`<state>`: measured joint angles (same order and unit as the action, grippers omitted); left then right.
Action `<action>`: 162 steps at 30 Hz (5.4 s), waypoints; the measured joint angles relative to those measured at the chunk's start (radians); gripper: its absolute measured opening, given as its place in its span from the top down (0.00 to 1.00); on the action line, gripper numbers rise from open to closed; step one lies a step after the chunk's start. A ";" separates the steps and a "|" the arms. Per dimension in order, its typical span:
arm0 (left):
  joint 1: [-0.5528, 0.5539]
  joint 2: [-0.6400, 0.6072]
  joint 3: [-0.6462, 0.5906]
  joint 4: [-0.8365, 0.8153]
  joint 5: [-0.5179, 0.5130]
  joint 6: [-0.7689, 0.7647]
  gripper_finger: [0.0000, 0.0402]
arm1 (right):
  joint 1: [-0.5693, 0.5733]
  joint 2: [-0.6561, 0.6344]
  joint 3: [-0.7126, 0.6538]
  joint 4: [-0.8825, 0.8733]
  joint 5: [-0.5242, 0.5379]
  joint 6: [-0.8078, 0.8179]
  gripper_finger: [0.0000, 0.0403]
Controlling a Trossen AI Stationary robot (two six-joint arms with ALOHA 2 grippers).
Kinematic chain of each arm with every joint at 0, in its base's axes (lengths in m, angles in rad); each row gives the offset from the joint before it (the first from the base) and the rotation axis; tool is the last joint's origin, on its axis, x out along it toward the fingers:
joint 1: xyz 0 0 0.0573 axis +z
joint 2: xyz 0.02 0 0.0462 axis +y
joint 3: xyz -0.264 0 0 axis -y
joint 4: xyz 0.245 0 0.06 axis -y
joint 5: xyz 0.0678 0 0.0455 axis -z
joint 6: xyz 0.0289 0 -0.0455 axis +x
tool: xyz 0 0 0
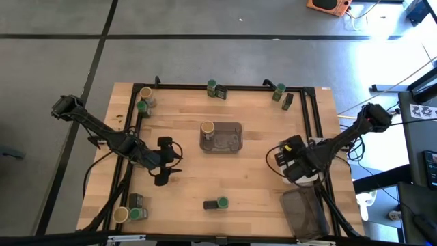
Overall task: Sort spices by type
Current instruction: Put the black seasoning can into the white bin, then put the top right black seasoning can into the white bin
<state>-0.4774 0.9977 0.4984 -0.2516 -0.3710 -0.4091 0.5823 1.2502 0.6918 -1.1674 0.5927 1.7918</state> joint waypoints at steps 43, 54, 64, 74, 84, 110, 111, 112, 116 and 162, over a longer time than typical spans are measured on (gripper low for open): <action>0.000 0.000 0.000 -0.002 0.000 -0.003 0.39 | -0.159 0.043 0.265 -0.302 0.129 -0.098 0.44; 0.000 0.000 0.000 0.000 0.000 -0.003 0.39 | -0.464 0.043 0.306 -0.305 0.158 -0.374 0.44; 0.000 0.000 0.000 0.000 0.000 -0.003 0.39 | -0.828 0.043 0.306 -0.071 0.153 -0.777 0.44; 0.000 0.000 0.000 -0.001 0.000 -0.003 0.39 | -1.124 0.043 0.306 0.132 0.086 -1.017 0.44; 0.000 0.000 0.000 -0.002 0.000 -0.003 0.39 | -1.264 0.043 0.243 0.308 0.042 -1.046 0.44; 0.000 0.000 0.000 -0.003 0.000 0.000 0.39 | -1.338 0.059 0.083 0.603 -0.007 -1.065 0.44; 0.000 0.000 0.000 -0.003 0.000 0.000 0.39 | -1.337 0.067 0.083 0.600 -0.008 -1.065 0.44; 0.000 0.000 0.000 -0.003 0.000 0.000 0.39 | -1.337 0.076 0.083 0.599 -0.005 -1.065 0.44; 0.000 0.000 0.000 -0.003 0.000 -0.001 0.39 | -1.338 0.119 0.083 0.599 0.010 -1.065 0.44; 0.000 0.000 0.000 -0.003 0.000 -0.015 0.39 | -1.180 -0.111 0.209 0.253 0.090 -1.119 0.66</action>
<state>-0.4774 0.9977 0.4984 -0.2542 -0.3710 -0.4240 -0.5975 1.1396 0.9003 -0.9149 0.6824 0.6732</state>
